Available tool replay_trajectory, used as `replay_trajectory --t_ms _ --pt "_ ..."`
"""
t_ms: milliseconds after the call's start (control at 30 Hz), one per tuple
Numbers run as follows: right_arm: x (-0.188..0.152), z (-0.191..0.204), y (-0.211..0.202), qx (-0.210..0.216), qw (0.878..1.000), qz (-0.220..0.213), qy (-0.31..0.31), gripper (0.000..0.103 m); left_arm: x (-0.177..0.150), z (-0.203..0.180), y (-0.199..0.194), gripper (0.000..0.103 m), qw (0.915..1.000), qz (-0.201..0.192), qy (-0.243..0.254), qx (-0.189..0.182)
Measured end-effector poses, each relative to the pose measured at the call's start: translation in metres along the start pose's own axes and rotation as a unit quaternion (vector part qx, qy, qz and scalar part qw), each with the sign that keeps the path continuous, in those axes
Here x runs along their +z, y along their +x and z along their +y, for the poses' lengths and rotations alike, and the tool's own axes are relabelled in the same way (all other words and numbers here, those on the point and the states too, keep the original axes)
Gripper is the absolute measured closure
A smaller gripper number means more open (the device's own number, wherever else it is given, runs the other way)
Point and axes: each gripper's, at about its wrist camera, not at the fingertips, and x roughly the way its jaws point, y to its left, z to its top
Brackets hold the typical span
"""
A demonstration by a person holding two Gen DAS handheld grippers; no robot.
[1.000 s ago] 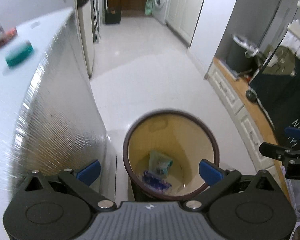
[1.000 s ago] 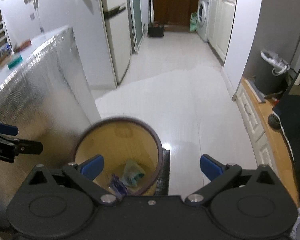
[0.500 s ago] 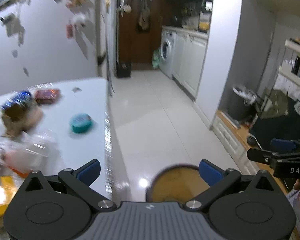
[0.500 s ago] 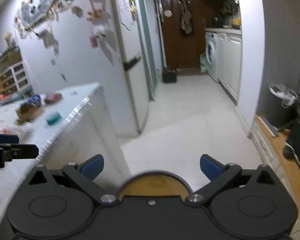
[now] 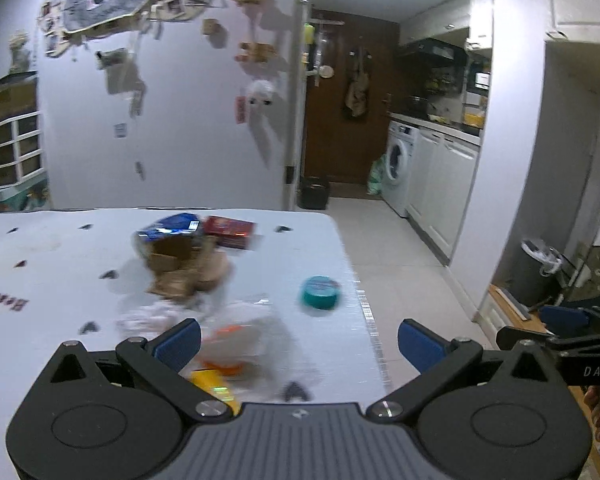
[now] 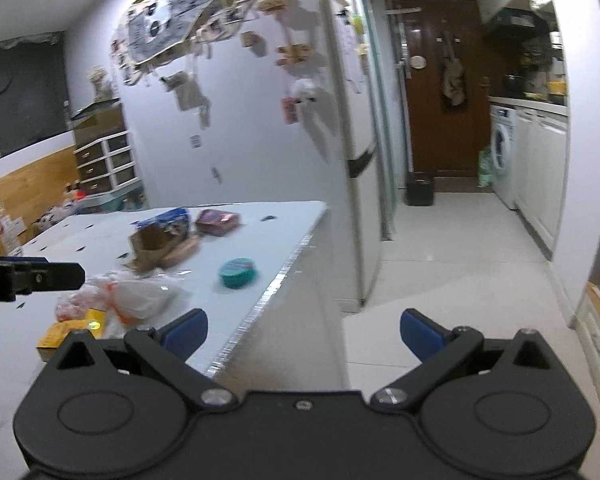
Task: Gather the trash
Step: 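Lift both tools away from the bin back toward the table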
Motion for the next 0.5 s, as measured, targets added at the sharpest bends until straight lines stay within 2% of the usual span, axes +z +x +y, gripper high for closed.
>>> replay_trajectory --t_ms 200,500 --pt "0.003 0.036 0.019 0.026 1.0 -0.002 -0.014 0.0 -0.005 0.047 -0.011 0.0 0.9992 -0.001 -0.006 0.04" --pt "-0.001 0.08 0.051 0.051 0.998 -0.011 -0.033 0.0 -0.018 0.099 -0.001 0.0 0.9979 0.02 -0.022 0.058"
